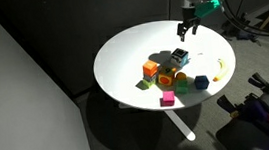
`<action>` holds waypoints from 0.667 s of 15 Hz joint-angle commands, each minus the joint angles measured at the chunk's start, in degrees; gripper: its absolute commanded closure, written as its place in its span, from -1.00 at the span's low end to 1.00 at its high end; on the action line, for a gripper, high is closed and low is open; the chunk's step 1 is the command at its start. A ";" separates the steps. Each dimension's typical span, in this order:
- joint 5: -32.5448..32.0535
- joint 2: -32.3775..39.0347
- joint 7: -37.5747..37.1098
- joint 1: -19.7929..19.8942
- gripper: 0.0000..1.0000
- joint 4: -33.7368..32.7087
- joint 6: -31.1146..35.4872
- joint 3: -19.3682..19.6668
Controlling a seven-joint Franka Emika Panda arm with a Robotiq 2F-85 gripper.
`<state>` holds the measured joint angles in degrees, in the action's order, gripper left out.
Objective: Pick up the block with the number four on it and put it on the block with the number six on it
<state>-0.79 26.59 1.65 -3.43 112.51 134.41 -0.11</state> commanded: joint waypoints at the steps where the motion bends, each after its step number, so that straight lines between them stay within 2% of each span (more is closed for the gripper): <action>1: -0.68 3.09 -1.65 -0.30 -1.00 -1.58 1.47 -0.53; 10: -1.32 8.92 -5.84 -2.61 -1.00 -4.72 5.61 0.31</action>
<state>-0.79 33.18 -1.30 -5.09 110.83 139.70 -0.40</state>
